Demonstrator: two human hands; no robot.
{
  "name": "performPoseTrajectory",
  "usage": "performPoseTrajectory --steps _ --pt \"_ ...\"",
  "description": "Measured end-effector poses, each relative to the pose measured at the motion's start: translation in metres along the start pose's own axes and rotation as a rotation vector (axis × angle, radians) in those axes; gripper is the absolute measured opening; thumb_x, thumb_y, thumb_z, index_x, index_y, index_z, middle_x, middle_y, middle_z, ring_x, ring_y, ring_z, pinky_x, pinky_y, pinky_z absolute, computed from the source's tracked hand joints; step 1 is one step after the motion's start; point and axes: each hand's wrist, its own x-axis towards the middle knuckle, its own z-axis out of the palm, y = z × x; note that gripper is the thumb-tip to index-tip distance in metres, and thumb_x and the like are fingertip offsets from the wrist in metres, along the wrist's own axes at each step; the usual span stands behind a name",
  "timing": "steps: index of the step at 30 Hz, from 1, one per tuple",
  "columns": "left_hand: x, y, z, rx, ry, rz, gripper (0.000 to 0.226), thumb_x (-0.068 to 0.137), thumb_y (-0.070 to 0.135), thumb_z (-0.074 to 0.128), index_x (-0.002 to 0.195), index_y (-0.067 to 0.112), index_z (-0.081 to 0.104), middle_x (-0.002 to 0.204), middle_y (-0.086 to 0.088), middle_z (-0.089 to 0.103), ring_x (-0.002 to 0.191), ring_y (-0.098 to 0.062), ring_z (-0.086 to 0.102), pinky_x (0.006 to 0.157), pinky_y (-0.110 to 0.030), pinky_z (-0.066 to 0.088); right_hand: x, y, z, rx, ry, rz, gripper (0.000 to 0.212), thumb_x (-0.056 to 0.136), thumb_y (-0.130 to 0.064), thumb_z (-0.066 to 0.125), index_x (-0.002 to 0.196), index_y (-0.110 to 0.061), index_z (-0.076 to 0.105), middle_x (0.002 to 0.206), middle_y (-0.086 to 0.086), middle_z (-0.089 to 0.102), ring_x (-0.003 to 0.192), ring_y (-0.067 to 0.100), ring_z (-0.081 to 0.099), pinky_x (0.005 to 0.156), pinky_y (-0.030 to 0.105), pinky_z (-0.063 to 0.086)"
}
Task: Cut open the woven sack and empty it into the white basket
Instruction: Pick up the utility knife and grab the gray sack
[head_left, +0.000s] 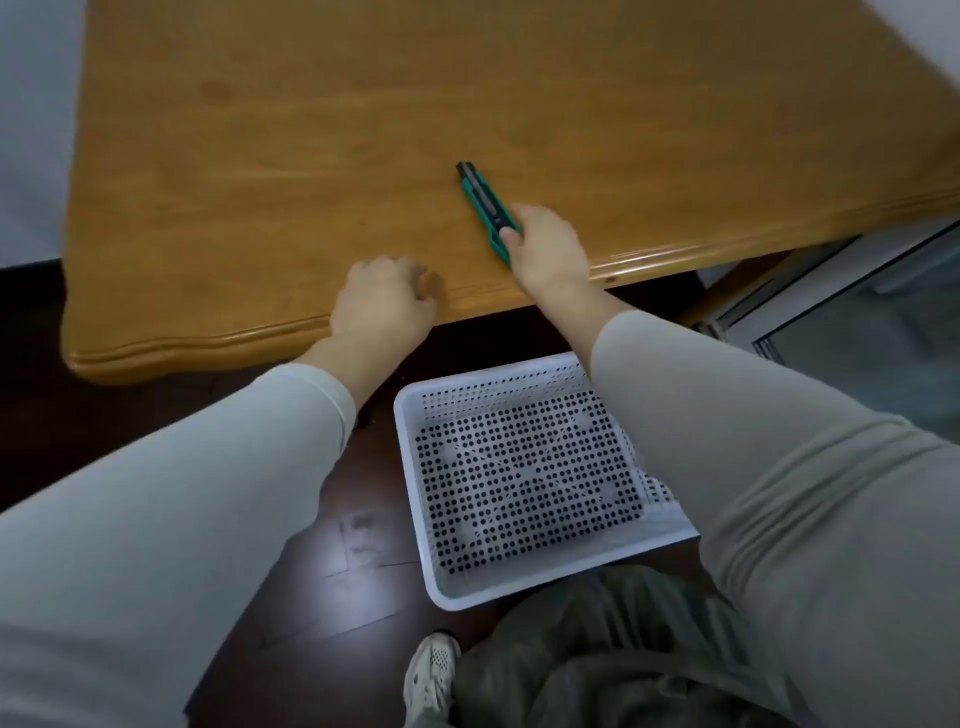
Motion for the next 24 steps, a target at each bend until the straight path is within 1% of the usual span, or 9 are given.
performPoseTrajectory --steps 4,8,10,13,16,19,20,22,24 --pt "0.014 -0.002 0.005 0.036 -0.009 0.047 0.045 0.087 0.019 0.05 0.133 0.019 0.051 0.138 -0.009 0.051 0.13 -0.03 0.041 0.104 -0.043 0.041 0.015 -0.001 0.009 -0.059 -0.029 0.043 0.037 0.097 -0.03 0.043 0.129 -0.016 0.049 0.122 0.011 0.059 0.114 0.031 0.051 0.086 0.039 0.048" --pt "0.025 -0.003 0.009 0.043 -0.021 0.087 0.034 0.084 0.016 0.049 0.115 0.022 0.062 0.125 -0.008 0.057 0.118 -0.032 0.047 0.093 -0.043 0.047 0.022 -0.002 0.017 -0.141 0.032 0.034 0.034 0.095 -0.026 0.047 0.126 -0.013 0.05 0.118 0.012 0.06 0.113 0.031 0.05 0.076 0.036 0.043" --pt "0.026 -0.002 0.01 0.052 -0.034 0.084 0.033 0.085 0.015 0.049 0.115 0.022 0.063 0.124 -0.009 0.057 0.117 -0.033 0.047 0.093 -0.043 0.047 0.024 -0.004 0.017 -0.141 0.047 0.045 0.034 0.093 -0.023 0.053 0.124 -0.011 0.05 0.122 0.013 0.057 0.114 0.031 0.05 0.077 0.034 0.042" --pt "0.023 0.004 0.012 0.041 -0.047 0.089 0.034 0.087 0.015 0.048 0.116 0.02 0.063 0.121 -0.009 0.058 0.114 -0.032 0.049 0.092 -0.042 0.047 0.02 -0.004 0.013 -0.069 -0.026 0.128 0.036 0.088 -0.018 0.059 0.122 -0.007 0.05 0.126 0.016 0.052 0.115 0.032 0.051 0.085 0.036 0.044" --pt "0.012 0.014 0.014 0.024 -0.061 0.083 0.038 0.088 0.015 0.048 0.124 0.017 0.06 0.131 -0.008 0.055 0.122 -0.031 0.047 0.098 -0.041 0.045 0.003 0.007 0.01 0.116 -0.098 0.205 0.042 0.086 -0.011 0.056 0.128 -0.008 0.049 0.128 0.018 0.051 0.114 0.033 0.054 0.09 0.036 0.048" --pt "-0.009 0.029 0.019 0.039 -0.061 0.07 0.041 0.09 0.017 0.049 0.13 0.011 0.054 0.139 -0.01 0.05 0.129 -0.031 0.041 0.103 -0.041 0.04 -0.033 0.024 -0.004 0.492 -0.069 0.337 0.049 0.088 -0.004 0.052 0.135 -0.01 0.042 0.132 0.013 0.049 0.114 0.027 0.054 0.086 0.03 0.047" --pt "-0.019 0.034 0.022 0.034 -0.067 0.072 0.041 0.089 0.016 0.049 0.129 0.009 0.054 0.138 -0.011 0.05 0.129 -0.031 0.042 0.102 -0.041 0.041 -0.05 0.03 -0.01 0.618 -0.064 0.383 0.05 0.088 -0.002 0.054 0.135 -0.009 0.041 0.131 0.011 0.05 0.113 0.025 0.054 0.088 0.029 0.047" --pt "-0.043 0.045 0.031 0.019 -0.088 0.071 0.042 0.089 0.016 0.049 0.13 0.008 0.053 0.139 -0.012 0.05 0.127 -0.031 0.045 0.099 -0.042 0.046 -0.085 0.046 -0.021 0.814 -0.079 0.46 0.054 0.085 0.0 0.06 0.136 -0.008 0.04 0.125 0.01 0.055 0.107 0.025 0.058 0.09 0.035 0.05" --pt "-0.072 0.058 0.045 0.003 -0.108 0.061 0.044 0.09 0.016 0.049 0.133 0.009 0.05 0.142 -0.011 0.048 0.12 -0.032 0.053 0.092 -0.041 0.049 -0.123 0.066 -0.031 0.979 -0.125 0.519 0.058 0.084 0.002 0.063 0.136 -0.006 0.039 0.115 0.011 0.063 0.096 0.024 0.065 0.083 0.038 0.054"
